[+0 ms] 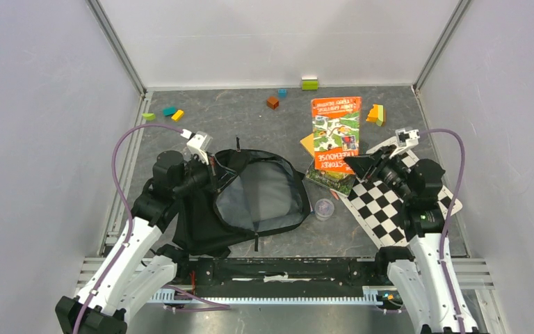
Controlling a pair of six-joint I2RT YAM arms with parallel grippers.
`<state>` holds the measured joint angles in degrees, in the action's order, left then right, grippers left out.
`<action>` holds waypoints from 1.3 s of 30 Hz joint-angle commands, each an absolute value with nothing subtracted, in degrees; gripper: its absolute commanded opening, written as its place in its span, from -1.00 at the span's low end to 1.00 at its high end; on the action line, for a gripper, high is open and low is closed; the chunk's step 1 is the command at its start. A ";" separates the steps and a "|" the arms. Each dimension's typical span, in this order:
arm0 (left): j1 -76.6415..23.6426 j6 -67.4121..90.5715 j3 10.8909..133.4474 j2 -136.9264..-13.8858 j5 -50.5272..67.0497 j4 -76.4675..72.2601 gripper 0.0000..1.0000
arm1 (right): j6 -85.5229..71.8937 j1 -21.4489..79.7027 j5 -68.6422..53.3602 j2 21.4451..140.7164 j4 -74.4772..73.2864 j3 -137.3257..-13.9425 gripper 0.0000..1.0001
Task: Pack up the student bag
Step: Pick up the book from the center of the board, then place the book in the student bag.
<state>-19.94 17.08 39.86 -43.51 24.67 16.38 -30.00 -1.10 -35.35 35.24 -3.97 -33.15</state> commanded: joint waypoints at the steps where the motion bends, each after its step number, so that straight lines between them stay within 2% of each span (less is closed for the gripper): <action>1: -19.51 18.46 39.84 -41.57 26.63 10.64 -0.96 | -33.61 6.46 -37.09 36.01 9.05 -33.64 -1.00; 8: -19.46 18.19 39.77 -41.39 26.10 10.69 -0.96 | -32.23 27.35 -26.00 42.11 11.98 -31.99 -1.00; 14: -19.44 18.29 39.32 -40.27 25.13 10.37 -0.96 | -32.27 36.01 -20.76 48.28 11.61 -30.80 -1.00; 25: -19.50 18.54 38.57 -37.89 25.88 8.85 -0.96 | -31.95 45.62 -13.37 55.58 8.61 -29.35 -1.00; 31: -19.50 19.05 38.26 -38.21 28.30 7.75 -0.96 | -33.07 49.99 -14.61 61.13 14.20 -32.23 -1.00; 35: -19.45 19.57 38.12 -38.58 30.87 6.65 -0.96 | -36.64 50.43 -20.12 64.26 20.67 -35.95 -1.00; 39: -19.43 19.77 38.17 -38.66 32.99 6.01 -0.96 | -34.65 50.63 -18.03 66.23 20.00 -38.83 -1.00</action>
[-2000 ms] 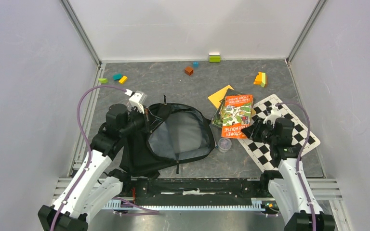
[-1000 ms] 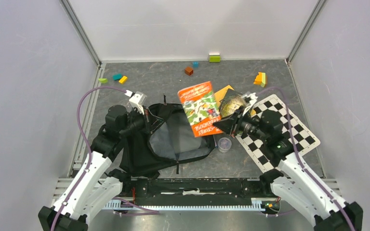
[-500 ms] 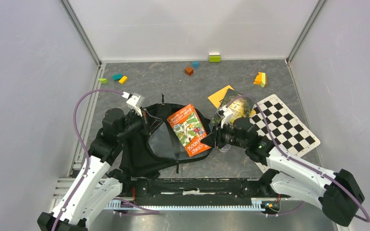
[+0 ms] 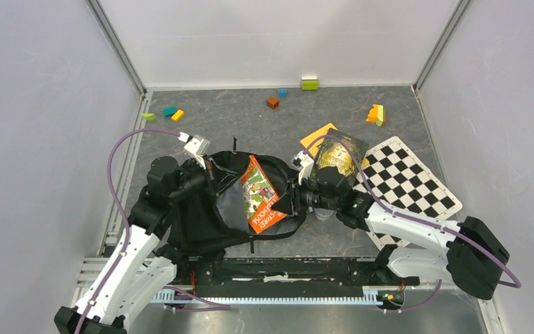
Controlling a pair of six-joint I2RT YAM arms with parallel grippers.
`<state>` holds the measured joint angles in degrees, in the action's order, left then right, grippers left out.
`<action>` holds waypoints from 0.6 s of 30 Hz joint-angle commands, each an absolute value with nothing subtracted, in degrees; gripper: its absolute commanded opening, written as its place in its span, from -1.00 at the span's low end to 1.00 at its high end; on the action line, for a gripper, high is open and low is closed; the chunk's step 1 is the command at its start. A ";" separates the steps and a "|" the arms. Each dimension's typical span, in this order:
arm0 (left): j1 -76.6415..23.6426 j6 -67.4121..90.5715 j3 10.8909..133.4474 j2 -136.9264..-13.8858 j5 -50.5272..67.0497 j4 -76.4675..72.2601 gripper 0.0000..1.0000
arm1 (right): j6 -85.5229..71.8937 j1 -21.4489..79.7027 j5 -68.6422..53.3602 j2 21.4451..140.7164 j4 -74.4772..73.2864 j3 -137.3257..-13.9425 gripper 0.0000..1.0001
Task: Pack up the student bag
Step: Place the book in the student bag.
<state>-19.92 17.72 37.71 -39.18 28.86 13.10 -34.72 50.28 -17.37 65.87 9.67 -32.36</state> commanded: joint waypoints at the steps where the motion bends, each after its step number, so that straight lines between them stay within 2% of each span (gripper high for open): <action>1: -19.51 19.90 37.99 -38.50 33.13 5.67 -0.96 | -33.85 50.65 -17.34 67.18 20.26 -38.64 -1.00; 9: -19.45 20.36 38.00 -39.57 35.64 4.91 -0.96 | -37.66 51.22 -18.56 78.47 35.47 -34.40 -1.00; 14: -19.50 20.39 37.86 -38.90 35.69 4.57 -0.96 | -33.09 51.56 -5.55 79.74 21.30 -37.53 -1.00; 18: -19.49 20.48 37.81 -39.02 35.62 4.57 -0.96 | -34.50 51.50 -8.81 78.75 21.79 -40.07 -1.00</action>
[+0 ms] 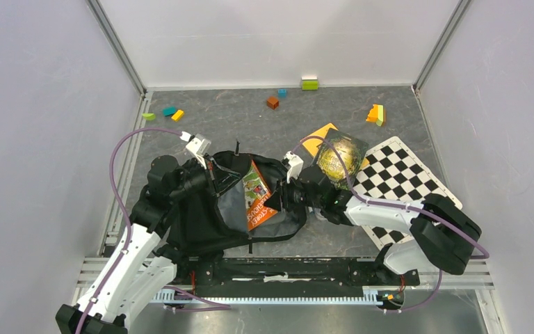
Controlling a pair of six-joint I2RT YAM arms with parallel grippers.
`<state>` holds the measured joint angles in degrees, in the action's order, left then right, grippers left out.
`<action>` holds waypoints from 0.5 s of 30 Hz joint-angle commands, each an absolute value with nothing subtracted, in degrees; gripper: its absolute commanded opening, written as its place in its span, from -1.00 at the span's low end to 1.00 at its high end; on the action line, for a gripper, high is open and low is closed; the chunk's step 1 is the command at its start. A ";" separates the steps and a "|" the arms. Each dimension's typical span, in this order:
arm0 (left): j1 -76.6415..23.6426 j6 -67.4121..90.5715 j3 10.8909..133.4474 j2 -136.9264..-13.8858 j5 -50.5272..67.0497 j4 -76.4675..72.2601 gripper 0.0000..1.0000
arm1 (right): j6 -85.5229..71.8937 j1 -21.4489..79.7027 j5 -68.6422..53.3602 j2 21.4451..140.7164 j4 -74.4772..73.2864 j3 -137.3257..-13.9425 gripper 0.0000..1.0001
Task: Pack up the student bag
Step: Place the book in the student bag.
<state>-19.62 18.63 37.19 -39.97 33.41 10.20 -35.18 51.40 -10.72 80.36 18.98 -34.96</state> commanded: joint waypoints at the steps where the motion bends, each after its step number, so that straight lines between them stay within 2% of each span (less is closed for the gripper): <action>1: -19.50 20.48 37.83 -39.19 35.61 4.56 -0.96 | -35.06 51.57 -10.20 78.62 22.25 -41.11 -1.00; 4: -19.43 20.43 37.89 -39.31 35.68 4.66 -0.96 | -38.67 51.78 -14.39 77.94 27.12 -42.99 -1.00; 9: -19.49 20.30 37.89 -39.12 35.06 4.91 -0.96 | -42.19 52.40 -14.54 78.31 32.59 -42.08 -1.00; 15: -19.46 20.28 37.96 -39.33 35.23 4.92 -0.96 | -44.91 52.80 -13.34 88.99 38.59 -40.19 -1.00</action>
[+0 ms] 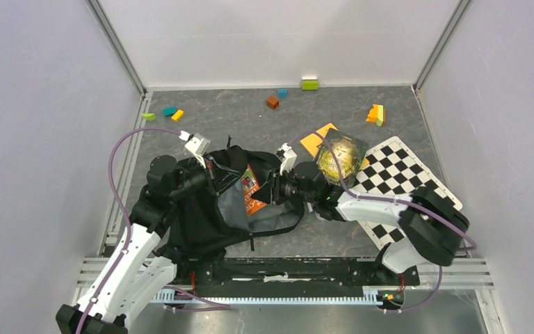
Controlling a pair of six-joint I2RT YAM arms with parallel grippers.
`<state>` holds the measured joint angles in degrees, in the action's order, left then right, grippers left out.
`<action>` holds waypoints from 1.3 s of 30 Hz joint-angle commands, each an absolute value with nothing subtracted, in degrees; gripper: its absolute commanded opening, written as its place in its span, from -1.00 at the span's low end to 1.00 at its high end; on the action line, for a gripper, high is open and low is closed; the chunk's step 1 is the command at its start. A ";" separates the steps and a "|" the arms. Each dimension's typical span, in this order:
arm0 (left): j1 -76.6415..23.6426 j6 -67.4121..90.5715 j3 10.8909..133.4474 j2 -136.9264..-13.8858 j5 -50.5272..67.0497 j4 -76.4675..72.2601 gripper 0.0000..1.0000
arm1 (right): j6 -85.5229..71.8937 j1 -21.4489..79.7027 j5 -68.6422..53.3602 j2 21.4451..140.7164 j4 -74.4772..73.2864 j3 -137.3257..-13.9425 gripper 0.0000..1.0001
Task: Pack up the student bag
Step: Place the book in the student bag.
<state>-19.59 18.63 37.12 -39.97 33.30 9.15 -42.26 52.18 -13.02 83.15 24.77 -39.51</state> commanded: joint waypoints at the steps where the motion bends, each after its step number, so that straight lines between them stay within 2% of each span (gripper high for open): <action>1: -19.49 20.22 37.94 -39.31 35.24 4.92 -0.96 | -44.45 52.97 -12.36 90.83 38.52 -40.23 -1.00; 5: -19.46 20.04 37.93 -39.03 34.90 5.10 -0.96 | -42.01 53.46 -6.59 94.12 33.26 -40.91 -1.00; 10: -19.44 20.54 37.84 -39.40 35.63 4.68 -0.96 | -43.44 53.73 -8.08 92.96 34.34 -41.79 -1.00; 17: -19.50 20.98 37.77 -39.30 35.95 4.31 -0.96 | -39.47 58.83 -8.58 89.21 27.95 -52.22 -1.00; 26: -19.59 20.92 37.39 -38.63 35.51 4.20 -0.96 | -37.24 59.33 -6.53 104.12 28.08 -54.51 -1.00; 31: -19.60 20.79 37.52 -38.92 35.32 4.31 -0.96 | -36.04 59.07 -4.59 103.77 29.66 -52.56 -0.99; 39: -19.58 20.31 37.65 -38.93 33.88 5.01 -0.96 | -29.32 57.76 -1.64 95.36 24.40 -52.26 0.11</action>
<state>-19.38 19.05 37.08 -39.70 33.43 8.84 -35.24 58.74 -5.21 102.08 24.43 -52.42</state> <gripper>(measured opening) 0.033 0.443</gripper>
